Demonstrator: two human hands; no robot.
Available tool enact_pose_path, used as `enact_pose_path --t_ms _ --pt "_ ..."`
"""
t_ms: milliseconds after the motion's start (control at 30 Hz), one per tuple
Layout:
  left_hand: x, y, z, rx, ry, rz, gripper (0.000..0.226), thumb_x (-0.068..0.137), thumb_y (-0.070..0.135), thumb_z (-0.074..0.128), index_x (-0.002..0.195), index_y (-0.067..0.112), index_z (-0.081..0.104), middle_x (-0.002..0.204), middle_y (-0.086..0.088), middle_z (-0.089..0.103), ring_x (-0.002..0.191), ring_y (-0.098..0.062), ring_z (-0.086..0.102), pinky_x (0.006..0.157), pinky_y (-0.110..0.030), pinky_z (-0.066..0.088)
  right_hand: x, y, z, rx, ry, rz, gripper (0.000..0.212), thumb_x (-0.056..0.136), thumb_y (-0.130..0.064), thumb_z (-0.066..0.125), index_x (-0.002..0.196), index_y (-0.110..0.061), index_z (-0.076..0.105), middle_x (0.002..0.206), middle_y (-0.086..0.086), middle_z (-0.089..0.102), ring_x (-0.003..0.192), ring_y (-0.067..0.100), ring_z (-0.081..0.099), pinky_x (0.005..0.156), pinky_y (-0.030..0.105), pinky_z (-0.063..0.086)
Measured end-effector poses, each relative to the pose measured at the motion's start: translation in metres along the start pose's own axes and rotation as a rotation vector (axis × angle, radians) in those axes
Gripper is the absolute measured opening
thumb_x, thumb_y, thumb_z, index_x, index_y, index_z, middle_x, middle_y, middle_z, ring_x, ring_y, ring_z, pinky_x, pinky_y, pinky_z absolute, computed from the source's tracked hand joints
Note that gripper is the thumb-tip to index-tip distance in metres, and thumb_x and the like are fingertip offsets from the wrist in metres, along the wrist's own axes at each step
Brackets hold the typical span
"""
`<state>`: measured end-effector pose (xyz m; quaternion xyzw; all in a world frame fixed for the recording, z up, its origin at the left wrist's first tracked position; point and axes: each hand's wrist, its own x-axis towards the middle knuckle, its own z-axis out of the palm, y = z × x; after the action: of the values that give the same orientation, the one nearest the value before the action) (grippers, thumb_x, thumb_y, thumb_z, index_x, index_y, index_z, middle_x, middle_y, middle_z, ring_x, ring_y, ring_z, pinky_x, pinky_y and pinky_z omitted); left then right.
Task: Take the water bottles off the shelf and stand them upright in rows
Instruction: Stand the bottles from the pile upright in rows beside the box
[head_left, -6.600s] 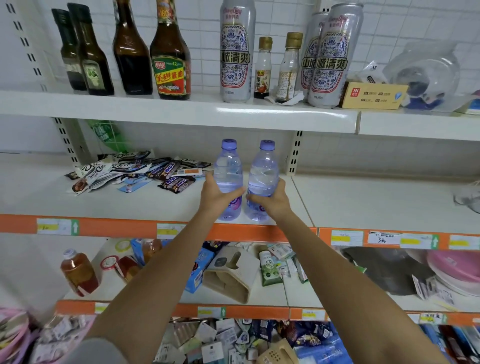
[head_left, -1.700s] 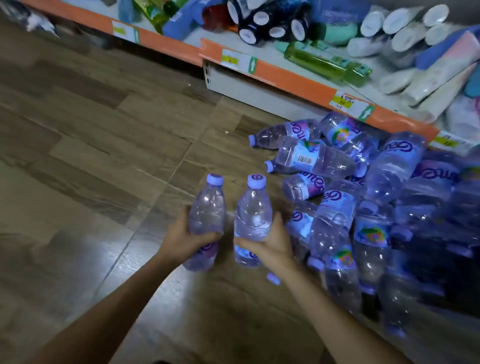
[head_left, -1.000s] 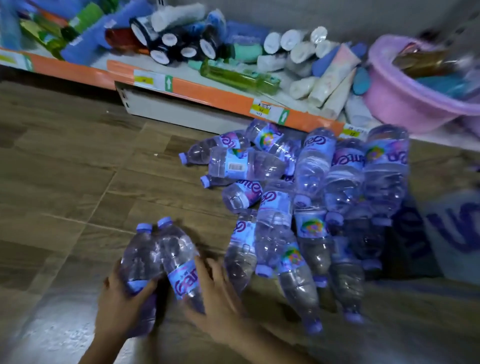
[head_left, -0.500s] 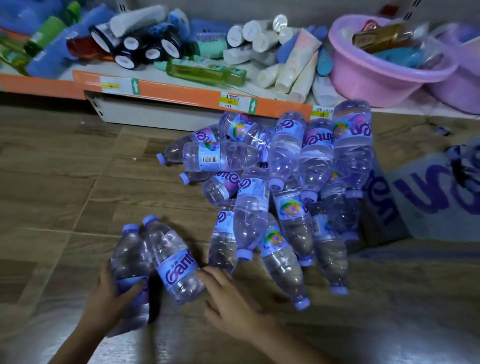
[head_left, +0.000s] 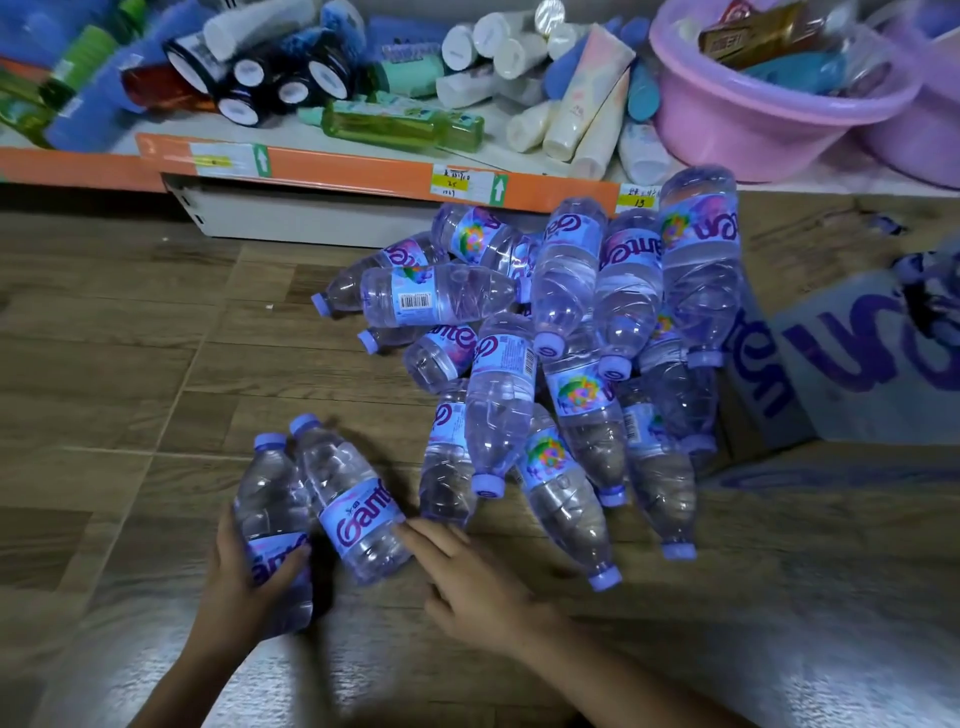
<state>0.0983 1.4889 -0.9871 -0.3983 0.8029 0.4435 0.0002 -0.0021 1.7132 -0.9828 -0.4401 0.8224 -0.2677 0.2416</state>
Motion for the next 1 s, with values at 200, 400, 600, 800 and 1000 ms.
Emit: enact_pose_path --t_ms 200,400,600,800,1000 --pt "-0.003 0.022 -0.006 0.148 -0.021 0.011 0.137 0.032 0.079 0.052 0.141 0.0 0.025 0.129 -0.036 0.043 0.122 -0.045 0.04 0.102 -0.049 0.033 -0.006 -0.011 -0.033 0.125 0.115 -0.072 0.052 0.082 -0.012 0.051 0.133 -0.017 0.045 0.137 -0.001 0.045 0.121 0.013 0.046 0.104 0.015 0.029" --pt "0.018 0.121 -0.02 0.399 -0.115 0.404 0.103 0.052 0.09 0.037 0.12 0.015 0.055 0.126 -0.018 0.044 0.125 -0.033 0.041 0.1 -0.034 0.031 -0.022 0.019 -0.169 0.135 0.674 -0.032 0.03 0.082 -0.025 0.054 0.111 -0.019 0.058 0.113 -0.004 0.057 0.11 0.005 0.052 0.096 0.018 0.04" --pt "0.049 0.268 0.066 0.476 -0.295 0.629 0.084 0.07 0.062 0.053 0.138 0.016 0.034 0.137 -0.007 0.034 0.126 -0.023 0.041 0.1 -0.029 0.035 0.016 0.112 -0.303 -0.25 0.847 0.57 0.091 0.065 -0.063 0.049 0.135 -0.006 0.039 0.128 0.023 0.046 0.118 0.041 0.041 0.098 0.04 0.027" --pt "0.071 0.338 0.16 0.412 -0.293 0.574 0.082 0.083 0.036 0.06 0.146 0.024 0.01 0.149 -0.019 0.015 0.137 -0.035 0.024 0.109 -0.047 0.033 0.023 0.135 -0.299 -0.116 0.785 0.557 0.101 0.07 -0.036 0.076 0.147 -0.013 0.014 0.145 0.02 0.036 0.132 0.038 0.032 0.106 0.047 0.031" --pt "0.088 0.313 0.16 0.367 -0.342 0.538 0.081 0.085 0.033 0.059 0.144 0.04 0.005 0.122 -0.02 0.042 0.096 -0.037 0.057 0.089 -0.042 0.047 0.017 0.13 -0.294 -0.153 0.771 0.546 0.099 0.069 -0.033 0.076 0.147 -0.012 0.018 0.142 0.02 0.039 0.129 0.038 0.036 0.103 0.041 0.034"
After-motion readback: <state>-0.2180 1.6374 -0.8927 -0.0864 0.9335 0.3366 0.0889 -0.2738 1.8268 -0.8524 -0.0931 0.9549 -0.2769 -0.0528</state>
